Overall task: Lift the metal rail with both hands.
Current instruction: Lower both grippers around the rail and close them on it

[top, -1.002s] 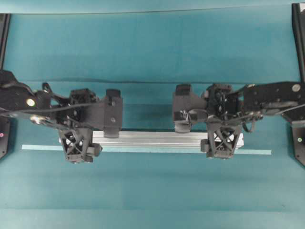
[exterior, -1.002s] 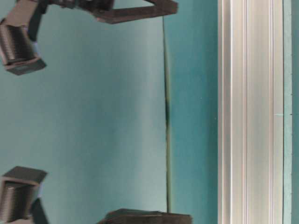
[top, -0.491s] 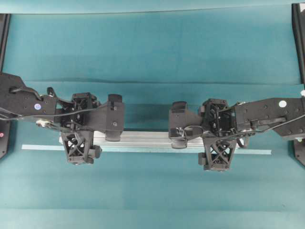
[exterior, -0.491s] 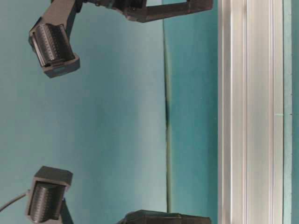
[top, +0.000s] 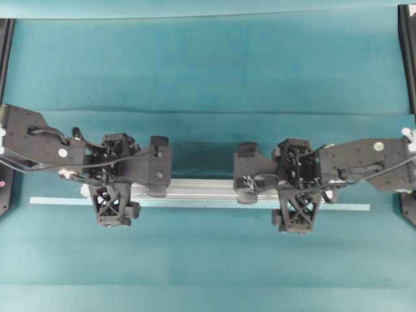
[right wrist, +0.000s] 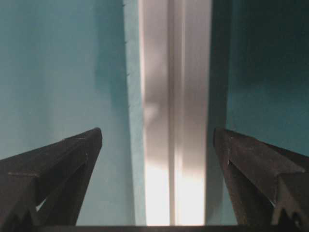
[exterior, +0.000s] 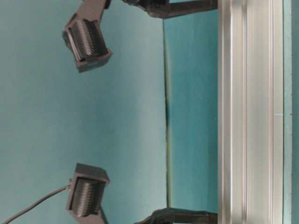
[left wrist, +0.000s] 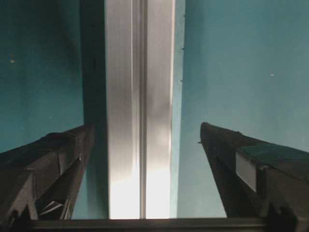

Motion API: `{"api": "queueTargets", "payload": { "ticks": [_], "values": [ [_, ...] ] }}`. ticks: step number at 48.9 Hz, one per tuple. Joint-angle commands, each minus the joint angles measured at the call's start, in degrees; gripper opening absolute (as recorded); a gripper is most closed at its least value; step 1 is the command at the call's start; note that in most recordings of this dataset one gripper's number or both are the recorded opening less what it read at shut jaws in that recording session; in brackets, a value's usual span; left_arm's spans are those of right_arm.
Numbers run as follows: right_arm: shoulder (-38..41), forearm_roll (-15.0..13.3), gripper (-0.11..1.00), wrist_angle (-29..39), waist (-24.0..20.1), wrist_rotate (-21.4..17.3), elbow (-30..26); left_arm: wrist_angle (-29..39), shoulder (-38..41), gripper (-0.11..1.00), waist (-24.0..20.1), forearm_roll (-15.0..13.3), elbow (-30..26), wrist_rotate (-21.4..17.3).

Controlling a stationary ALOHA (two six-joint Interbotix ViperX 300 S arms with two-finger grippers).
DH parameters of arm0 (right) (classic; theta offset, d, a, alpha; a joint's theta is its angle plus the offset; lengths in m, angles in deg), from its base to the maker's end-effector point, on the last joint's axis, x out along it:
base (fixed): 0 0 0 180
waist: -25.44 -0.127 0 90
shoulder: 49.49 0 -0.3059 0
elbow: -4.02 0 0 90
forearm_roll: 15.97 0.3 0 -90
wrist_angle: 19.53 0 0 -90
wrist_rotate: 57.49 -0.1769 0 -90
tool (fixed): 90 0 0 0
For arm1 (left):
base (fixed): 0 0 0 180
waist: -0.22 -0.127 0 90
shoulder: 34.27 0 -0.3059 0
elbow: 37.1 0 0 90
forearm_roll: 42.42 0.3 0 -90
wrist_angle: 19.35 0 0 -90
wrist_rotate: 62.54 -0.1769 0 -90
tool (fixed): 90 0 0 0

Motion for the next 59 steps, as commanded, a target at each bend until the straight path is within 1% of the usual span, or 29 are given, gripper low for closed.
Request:
{"api": "queueTargets", "payload": {
  "ticks": [1,15,33,53,59],
  "values": [
    [1.32,-0.18,0.96,-1.49,0.18,-0.18,-0.09,-0.88,0.44,0.97,-0.09,0.26,-0.35,-0.18],
    [3.69,-0.18,0.96,-3.52,0.26,0.09,-0.09,-3.08,3.25,0.97,-0.09,0.26,0.0,-0.35],
    [3.78,-2.37,0.96,-3.69,1.67,0.35,-0.09,-3.43,3.6,0.97,-0.35,0.26,0.7,-0.26],
    [4.04,-2.29,0.95,-3.87,1.93,0.09,0.62,-5.01,3.87,0.96,-0.79,0.26,1.23,0.44],
    [4.04,-2.29,0.92,-3.87,1.93,-0.44,0.62,-4.75,3.87,0.93,-0.97,0.09,1.14,0.09]
  ]
}}
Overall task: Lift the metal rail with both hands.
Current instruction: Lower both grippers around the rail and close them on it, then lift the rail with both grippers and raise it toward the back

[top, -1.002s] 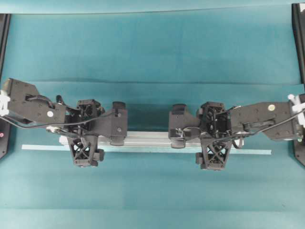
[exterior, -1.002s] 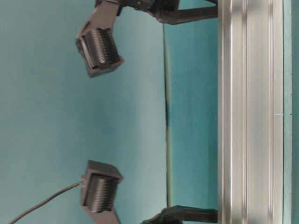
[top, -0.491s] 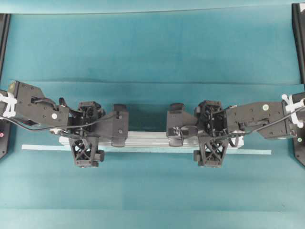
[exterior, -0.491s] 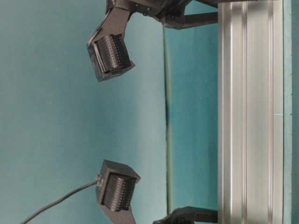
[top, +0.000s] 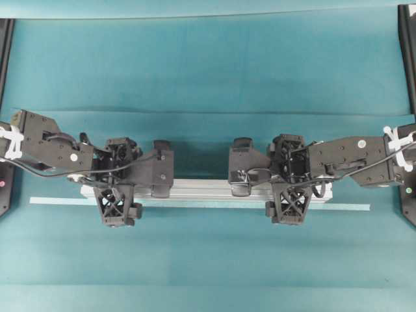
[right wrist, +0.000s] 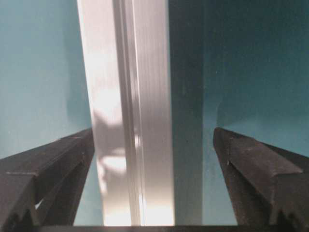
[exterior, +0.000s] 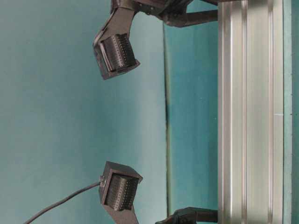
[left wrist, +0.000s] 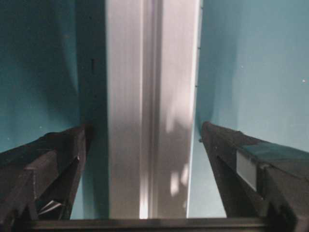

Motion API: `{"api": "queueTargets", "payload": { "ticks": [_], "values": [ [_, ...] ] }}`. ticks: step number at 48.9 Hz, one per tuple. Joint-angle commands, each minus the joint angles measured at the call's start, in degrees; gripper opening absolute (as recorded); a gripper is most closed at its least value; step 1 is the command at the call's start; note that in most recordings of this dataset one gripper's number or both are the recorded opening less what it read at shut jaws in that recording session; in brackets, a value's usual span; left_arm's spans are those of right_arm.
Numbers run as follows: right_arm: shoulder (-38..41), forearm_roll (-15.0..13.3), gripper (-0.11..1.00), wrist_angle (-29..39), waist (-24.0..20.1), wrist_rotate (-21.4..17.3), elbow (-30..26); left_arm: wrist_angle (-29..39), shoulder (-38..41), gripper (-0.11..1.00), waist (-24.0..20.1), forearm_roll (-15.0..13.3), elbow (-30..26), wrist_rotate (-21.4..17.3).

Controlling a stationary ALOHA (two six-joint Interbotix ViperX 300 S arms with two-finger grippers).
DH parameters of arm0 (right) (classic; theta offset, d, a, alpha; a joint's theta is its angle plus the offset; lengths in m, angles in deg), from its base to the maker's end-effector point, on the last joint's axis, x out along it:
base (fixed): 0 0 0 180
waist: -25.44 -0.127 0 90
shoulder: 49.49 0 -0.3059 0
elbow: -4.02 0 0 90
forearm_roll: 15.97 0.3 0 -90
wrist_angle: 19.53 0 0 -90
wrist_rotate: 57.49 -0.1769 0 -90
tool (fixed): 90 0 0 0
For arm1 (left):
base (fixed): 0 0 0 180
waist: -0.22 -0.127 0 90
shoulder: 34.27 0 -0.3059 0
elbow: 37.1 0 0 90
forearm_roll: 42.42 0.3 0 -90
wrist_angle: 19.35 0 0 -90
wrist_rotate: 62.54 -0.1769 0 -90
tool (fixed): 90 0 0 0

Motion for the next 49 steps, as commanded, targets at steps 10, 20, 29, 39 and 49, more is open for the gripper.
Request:
{"api": "queueTargets", "payload": {
  "ticks": [10,20,29,39,49],
  "values": [
    [0.53,-0.18,0.52,0.09,-0.18,-0.62,-0.44,1.49,-0.44,0.47,-0.26,0.26,-0.18,-0.44],
    [0.62,0.09,0.38,0.18,-0.09,-0.44,-0.62,1.58,-0.35,0.36,-0.26,0.26,-0.35,-0.62],
    [0.7,0.18,0.38,0.18,-0.09,-0.44,-0.7,1.49,-0.26,0.36,-0.26,0.26,-0.53,-0.53],
    [0.44,0.53,0.38,0.62,-0.09,-0.53,-0.79,1.93,-0.53,0.36,-0.26,0.26,-0.88,-0.18],
    [-2.29,1.23,0.38,5.36,-0.09,-0.53,-2.9,7.12,-4.31,0.36,-0.35,0.26,-3.25,-0.53]
  ]
}}
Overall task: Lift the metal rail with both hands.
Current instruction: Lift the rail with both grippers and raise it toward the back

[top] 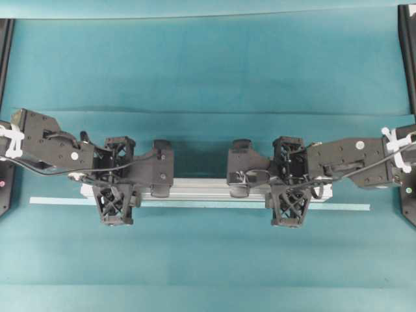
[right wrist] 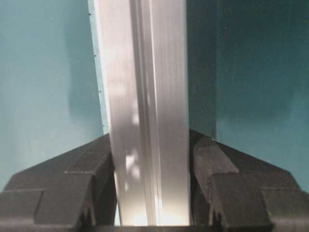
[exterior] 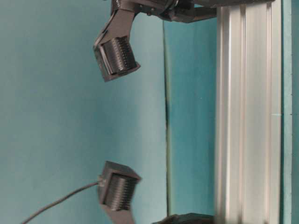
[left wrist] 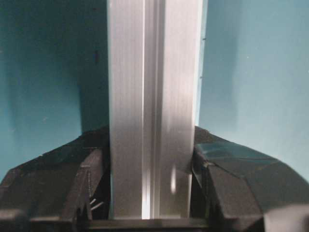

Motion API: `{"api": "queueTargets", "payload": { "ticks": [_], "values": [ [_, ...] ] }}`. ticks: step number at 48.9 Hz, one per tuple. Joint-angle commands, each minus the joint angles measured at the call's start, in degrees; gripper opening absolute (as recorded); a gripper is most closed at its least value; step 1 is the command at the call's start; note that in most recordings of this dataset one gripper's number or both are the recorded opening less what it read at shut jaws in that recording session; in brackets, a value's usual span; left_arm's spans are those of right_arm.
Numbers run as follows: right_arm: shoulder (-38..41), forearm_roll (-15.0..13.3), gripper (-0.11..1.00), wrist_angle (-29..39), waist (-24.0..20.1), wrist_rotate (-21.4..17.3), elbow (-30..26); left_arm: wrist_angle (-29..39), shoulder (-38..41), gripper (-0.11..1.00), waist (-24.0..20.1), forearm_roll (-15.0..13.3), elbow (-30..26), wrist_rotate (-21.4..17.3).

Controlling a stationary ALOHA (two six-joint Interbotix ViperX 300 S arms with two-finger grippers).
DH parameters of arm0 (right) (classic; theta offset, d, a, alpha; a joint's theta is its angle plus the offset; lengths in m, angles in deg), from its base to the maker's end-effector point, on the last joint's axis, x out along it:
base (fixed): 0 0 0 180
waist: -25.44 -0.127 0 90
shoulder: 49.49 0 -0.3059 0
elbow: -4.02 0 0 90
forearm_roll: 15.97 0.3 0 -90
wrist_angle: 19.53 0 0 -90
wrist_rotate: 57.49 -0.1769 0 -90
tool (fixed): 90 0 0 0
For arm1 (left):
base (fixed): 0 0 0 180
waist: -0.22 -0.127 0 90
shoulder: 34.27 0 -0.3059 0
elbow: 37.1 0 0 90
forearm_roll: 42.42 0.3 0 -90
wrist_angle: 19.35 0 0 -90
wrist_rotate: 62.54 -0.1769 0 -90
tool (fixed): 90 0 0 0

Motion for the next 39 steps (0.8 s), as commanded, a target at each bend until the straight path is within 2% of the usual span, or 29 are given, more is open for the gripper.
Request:
{"api": "queueTargets", "payload": {
  "ticks": [1,25,39],
  "values": [
    [-1.93,0.26,0.38,2.64,0.09,-0.26,-1.85,2.11,-3.16,0.36,0.0,0.18,-2.11,-0.09],
    [-10.72,0.35,0.38,21.09,0.7,-0.62,-10.99,15.82,-11.43,0.36,-0.18,0.18,-8.96,0.7],
    [-13.01,1.05,0.38,27.16,0.7,-0.53,-15.03,23.99,-15.38,0.36,-0.53,0.18,-15.73,0.79]
  ]
}}
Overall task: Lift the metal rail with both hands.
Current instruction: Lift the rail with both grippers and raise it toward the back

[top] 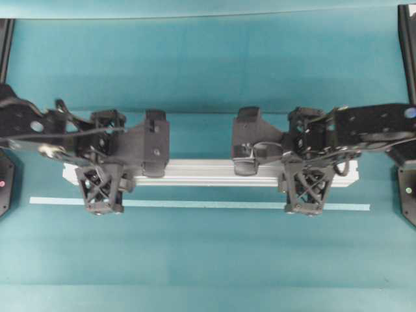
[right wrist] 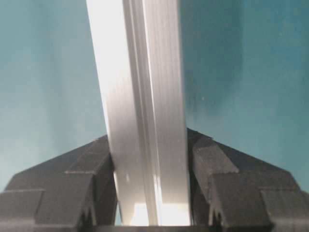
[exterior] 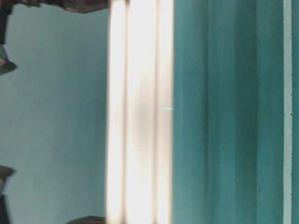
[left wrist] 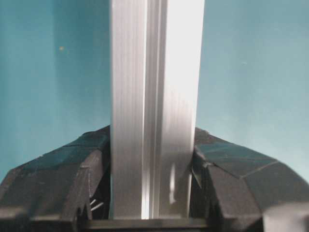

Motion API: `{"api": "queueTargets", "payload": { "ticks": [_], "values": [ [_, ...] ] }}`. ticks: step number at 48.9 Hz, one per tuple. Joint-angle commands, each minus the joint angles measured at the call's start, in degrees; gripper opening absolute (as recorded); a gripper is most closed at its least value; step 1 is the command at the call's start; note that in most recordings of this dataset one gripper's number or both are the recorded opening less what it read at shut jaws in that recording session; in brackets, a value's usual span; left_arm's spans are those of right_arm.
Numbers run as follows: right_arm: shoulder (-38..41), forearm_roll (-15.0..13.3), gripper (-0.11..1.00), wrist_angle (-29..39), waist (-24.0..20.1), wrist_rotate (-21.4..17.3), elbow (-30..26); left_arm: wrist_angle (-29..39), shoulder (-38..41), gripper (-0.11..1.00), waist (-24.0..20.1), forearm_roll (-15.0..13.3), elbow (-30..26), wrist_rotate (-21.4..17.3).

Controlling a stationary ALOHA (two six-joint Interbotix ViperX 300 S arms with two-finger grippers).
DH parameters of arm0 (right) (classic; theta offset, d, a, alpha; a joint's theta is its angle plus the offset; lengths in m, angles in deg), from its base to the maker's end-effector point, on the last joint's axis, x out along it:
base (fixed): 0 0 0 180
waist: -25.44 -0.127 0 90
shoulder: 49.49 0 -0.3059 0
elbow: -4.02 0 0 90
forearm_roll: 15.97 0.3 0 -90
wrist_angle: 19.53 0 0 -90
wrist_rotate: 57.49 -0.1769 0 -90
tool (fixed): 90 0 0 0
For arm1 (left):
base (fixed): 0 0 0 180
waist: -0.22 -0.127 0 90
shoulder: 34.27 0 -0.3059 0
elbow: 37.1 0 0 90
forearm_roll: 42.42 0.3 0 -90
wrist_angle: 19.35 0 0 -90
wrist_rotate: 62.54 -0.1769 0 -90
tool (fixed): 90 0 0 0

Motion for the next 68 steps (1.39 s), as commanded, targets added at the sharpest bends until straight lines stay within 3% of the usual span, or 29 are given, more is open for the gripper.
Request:
{"api": "queueTargets", "payload": {
  "ticks": [1,27,43,68],
  "values": [
    [-1.05,0.26,0.38,1.67,0.18,-0.53,-2.46,2.2,-2.29,0.36,-0.35,0.18,-3.87,0.26],
    [-2.99,0.35,0.38,10.37,0.18,-0.62,-9.58,10.81,-4.13,0.36,-1.41,0.18,-10.46,0.97],
    [-2.99,-0.09,0.38,19.51,0.18,-0.62,-18.54,15.73,-5.45,0.36,-1.58,0.18,-15.82,1.67],
    [-2.9,-0.44,0.38,28.39,0.26,-0.7,-30.32,26.1,-5.19,0.36,-1.85,0.18,-26.46,0.97]
  ]
}}
